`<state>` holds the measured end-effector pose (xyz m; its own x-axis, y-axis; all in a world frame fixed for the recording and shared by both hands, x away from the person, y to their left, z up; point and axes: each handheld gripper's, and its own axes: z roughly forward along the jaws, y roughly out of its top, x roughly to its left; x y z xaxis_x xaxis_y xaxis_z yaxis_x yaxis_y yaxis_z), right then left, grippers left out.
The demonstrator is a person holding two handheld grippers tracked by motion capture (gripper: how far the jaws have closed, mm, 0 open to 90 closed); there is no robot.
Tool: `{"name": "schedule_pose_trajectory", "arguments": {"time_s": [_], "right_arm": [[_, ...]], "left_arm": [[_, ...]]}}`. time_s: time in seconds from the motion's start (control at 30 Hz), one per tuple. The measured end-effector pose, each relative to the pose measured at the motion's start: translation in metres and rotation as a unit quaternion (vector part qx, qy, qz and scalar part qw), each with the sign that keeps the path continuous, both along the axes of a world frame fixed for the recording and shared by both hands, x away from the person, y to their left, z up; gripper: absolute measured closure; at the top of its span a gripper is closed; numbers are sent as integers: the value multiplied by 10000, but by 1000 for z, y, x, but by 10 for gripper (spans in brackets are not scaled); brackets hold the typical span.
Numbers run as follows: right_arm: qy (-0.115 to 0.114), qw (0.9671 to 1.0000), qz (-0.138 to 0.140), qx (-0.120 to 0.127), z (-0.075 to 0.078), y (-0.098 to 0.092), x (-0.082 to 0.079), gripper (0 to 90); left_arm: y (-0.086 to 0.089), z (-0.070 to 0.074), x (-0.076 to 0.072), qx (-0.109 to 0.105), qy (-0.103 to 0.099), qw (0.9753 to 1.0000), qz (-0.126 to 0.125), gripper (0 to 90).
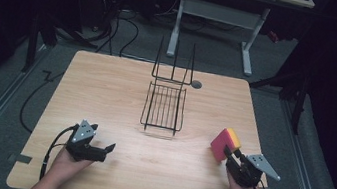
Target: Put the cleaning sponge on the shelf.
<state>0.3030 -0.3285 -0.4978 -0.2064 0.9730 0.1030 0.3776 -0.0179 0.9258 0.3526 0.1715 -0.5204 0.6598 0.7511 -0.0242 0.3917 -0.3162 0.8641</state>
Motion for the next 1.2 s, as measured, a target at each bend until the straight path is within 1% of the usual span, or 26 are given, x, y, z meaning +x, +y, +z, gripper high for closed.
{"name": "schedule_pose_trajectory", "arguments": {"time_s": [0.17,0.2,0.23,0.27,0.3,0.33,0.37,0.4,0.43,0.47,0.5,0.53,0.57,0.6,0.63,0.67,0.7,0.93,0.97,1.0,1.03,1.1,1.13,1.17,1.2], "right_arm": [[-52,9999,113,8,5,8,0,655],[-66,9998,180,4,8,13,0,655],[-66,9998,180,4,8,13,0,655],[-122,9996,264,-34,13,19,1,654],[-122,9996,264,-34,13,19,1,654],[-178,9992,367,-55,19,26,5,654],[-178,9992,367,-55,19,26,5,654],[-240,9987,448,-48,26,33,10,654],[-273,9985,483,-19,29,38,13,653],[-320,9981,533,20,32,42,17,654],[-320,9981,533,20,32,42,17,654],[-371,9973,630,91,38,50,24,654],[-371,9973,630,91,38,50,24,654],[-410,9964,732,124,43,59,31,654],[-410,9964,732,124,43,59,31,654],[-433,9955,833,140,47,69,37,654],[-433,9955,833,140,47,69,37,654],[-427,9918,1197,127,54,104,59,653],[-405,9914,1237,157,55,108,62,653],[-344,9905,1316,203,54,118,70,652],[-344,9905,1316,203,54,118,70,652],[-279,9898,1389,175,52,127,77,651],[-219,9889,1466,139,50,138,84,651],[-219,9889,1466,139,50,138,84,651],[-203,9886,1487,130,50,141,86,651]], "left_arm": [[0,0,0,0,2,10000,0,47],[1,0,1,-5,9,10000,4,47],[1,0,1,-5,9,10000,4,47],[0,0,1,-6,-1,10000,-5,48],[0,0,1,-6,-1,10000,-5,47],[0,0,1,-2,-3,10000,-13,48],[0,1,1,-8,-14,10000,-13,48],[0,0,2,-37,-9,10000,-15,48],[0,0,2,-37,-9,10000,-15,48],[0,0,2,-36,-8,10000,-12,48],[0,0,3,-41,3,10000,-11,48],[0,0,3,-46,4,10000,-6,49],[1,0,3,-38,-7,10000,-2,49],[1,0,3,-54,-8,10000,6,49],[1,0,3,-55,-6,10000,3,49],[1,1,3,-52,-13,10000,3,49],[1,1,3,-52,-13,10000,3,49],[2,1,3,-42,-8,10000,17,49],[2,0,3,-39,-10,10000,15,49],[2,1,3,-38,-16,10000,8,49],[2,1,3,-38,-16,10000,8,49],[2,1,3,-41,-19,10000,10,49],[3,1,3,-38,-19,10000,11,49],[3,1,3,-38,-19,10000,11,49],[3,1,3,-53,-18,10000,22,49]]}}
